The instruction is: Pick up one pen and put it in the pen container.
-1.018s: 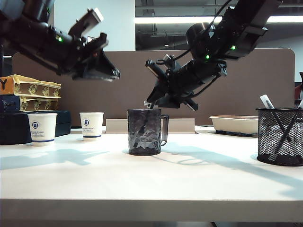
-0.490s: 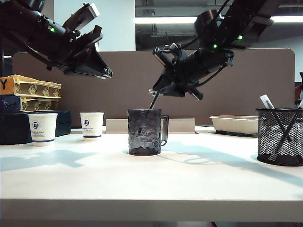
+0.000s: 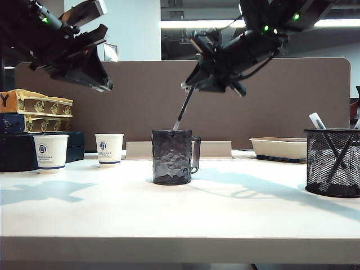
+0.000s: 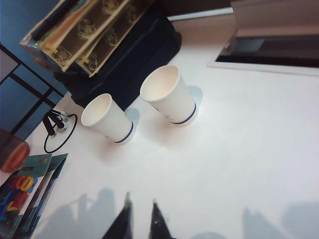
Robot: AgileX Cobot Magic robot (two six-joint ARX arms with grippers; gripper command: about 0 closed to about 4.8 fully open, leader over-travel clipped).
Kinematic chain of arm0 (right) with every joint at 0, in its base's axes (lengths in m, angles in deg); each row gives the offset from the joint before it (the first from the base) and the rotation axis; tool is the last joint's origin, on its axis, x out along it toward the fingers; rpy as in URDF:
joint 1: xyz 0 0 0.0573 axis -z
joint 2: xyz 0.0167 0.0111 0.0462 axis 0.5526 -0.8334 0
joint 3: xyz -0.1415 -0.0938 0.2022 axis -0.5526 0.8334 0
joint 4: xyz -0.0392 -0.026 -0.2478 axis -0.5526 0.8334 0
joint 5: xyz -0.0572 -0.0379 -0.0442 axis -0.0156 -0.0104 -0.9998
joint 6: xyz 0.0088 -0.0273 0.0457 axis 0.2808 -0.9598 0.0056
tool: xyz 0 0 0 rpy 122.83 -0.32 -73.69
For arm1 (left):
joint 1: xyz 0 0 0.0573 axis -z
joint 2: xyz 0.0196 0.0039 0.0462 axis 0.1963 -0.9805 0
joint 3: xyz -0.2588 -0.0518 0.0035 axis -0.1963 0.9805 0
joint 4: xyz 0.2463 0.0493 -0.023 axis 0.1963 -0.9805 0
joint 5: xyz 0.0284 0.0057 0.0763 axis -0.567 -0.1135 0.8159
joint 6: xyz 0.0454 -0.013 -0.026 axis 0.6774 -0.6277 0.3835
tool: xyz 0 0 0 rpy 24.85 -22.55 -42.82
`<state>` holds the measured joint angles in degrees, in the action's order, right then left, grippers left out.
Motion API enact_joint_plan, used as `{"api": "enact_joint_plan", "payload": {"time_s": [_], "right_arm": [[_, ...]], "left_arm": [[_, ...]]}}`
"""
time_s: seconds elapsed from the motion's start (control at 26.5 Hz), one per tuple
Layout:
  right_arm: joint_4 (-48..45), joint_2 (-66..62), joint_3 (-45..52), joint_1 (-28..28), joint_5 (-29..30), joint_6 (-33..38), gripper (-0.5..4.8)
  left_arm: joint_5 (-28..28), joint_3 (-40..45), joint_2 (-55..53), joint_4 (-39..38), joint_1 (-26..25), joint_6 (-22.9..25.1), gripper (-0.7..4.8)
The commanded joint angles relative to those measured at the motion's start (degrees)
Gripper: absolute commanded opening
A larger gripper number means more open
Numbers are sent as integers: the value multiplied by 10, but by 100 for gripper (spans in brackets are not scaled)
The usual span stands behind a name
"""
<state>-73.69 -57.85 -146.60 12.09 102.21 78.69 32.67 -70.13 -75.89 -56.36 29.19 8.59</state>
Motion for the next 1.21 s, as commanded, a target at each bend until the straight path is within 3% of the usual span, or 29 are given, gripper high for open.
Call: {"api": "enact_joint_plan", "payload": {"time_s": [0.04, 0.41, 0.83, 0.98, 1.21], "right_arm": [[1, 20, -3, 2, 2, -18, 18], [80, 70, -3, 39, 2, -66, 17], [138, 126, -3, 57, -1, -124, 19], [175, 148, -3, 64, -30, -167, 21], [220, 169, -2, 105, -43, -183, 21]], "left_arm": [[1, -1, 21, -28, 1, 10, 48], [7, 0, 98, -121, 1, 23, 48], [31, 46, 163, -137, 0, 24, 48], [42, 87, 209, -138, 0, 13, 48], [49, 103, 250, -161, 0, 11, 48]]}}
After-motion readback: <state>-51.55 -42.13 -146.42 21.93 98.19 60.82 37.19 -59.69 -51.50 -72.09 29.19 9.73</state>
